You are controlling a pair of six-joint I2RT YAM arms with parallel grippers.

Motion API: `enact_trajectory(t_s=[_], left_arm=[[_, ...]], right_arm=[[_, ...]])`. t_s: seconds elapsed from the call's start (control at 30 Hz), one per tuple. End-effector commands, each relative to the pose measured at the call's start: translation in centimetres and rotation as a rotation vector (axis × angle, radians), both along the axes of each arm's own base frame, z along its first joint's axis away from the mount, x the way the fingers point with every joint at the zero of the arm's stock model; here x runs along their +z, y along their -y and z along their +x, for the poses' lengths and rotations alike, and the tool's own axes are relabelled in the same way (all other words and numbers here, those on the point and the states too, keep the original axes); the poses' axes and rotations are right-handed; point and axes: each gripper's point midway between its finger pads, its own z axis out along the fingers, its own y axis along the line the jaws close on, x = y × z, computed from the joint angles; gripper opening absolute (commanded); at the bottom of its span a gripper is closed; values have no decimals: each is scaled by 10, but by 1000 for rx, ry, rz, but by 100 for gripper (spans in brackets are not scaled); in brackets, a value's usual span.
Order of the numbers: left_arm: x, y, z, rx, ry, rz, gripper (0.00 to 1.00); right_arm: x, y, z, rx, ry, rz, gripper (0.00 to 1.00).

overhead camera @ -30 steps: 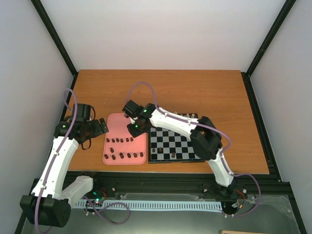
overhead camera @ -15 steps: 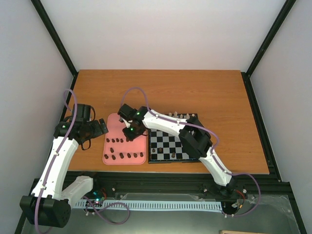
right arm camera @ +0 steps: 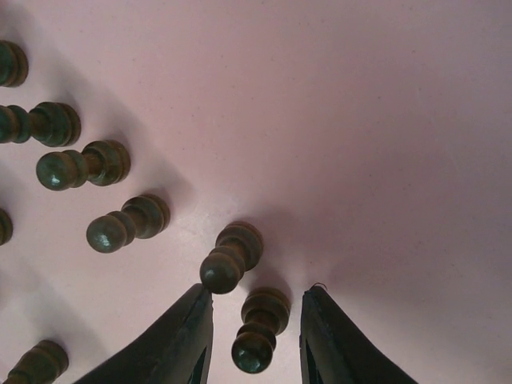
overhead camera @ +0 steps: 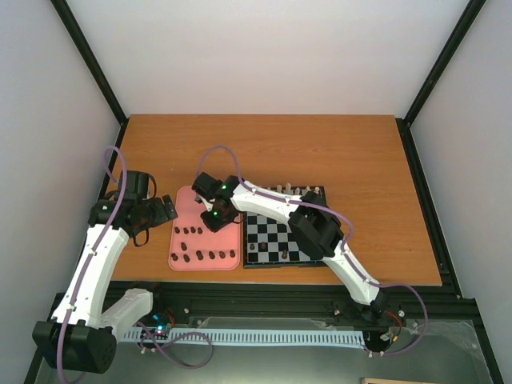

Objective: Set up the chess pieces on the board
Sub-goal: Pick up the chess piece from the storage box, then place the chess piece on the chessboard.

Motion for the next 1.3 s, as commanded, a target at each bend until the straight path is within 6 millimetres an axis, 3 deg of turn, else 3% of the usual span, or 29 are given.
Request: enact_trajectory(t_s=[0.0, 0.1, 0.4, 0.67, 0.83, 0.93, 1.07, 1.27], left_arm=[[10, -3, 3, -7, 23, 17, 100], [10, -3, 4, -5, 24, 14, 100], [7, -3, 1, 3, 21, 11, 100], [7, -3, 0, 3, 24, 9, 100], [5, -1, 1, 1, 23, 1, 100], [4, 0, 3, -3, 24, -7, 100], [3, 2, 5, -9, 29, -17, 100], [1, 5, 9, -23, 25, -27, 100]], right_arm=[[3, 0, 4, 9, 29, -11, 31], [3, 0, 4, 8, 31, -13, 20], [8, 6, 6, 2, 47, -28, 8], [78, 17, 10, -29, 147, 41, 7], [101, 53, -2, -68, 179, 22, 6], [97, 86, -15, -109, 169, -13, 6], [74, 133, -32, -192, 126, -61, 6], [65, 169, -34, -290, 166, -92, 5]])
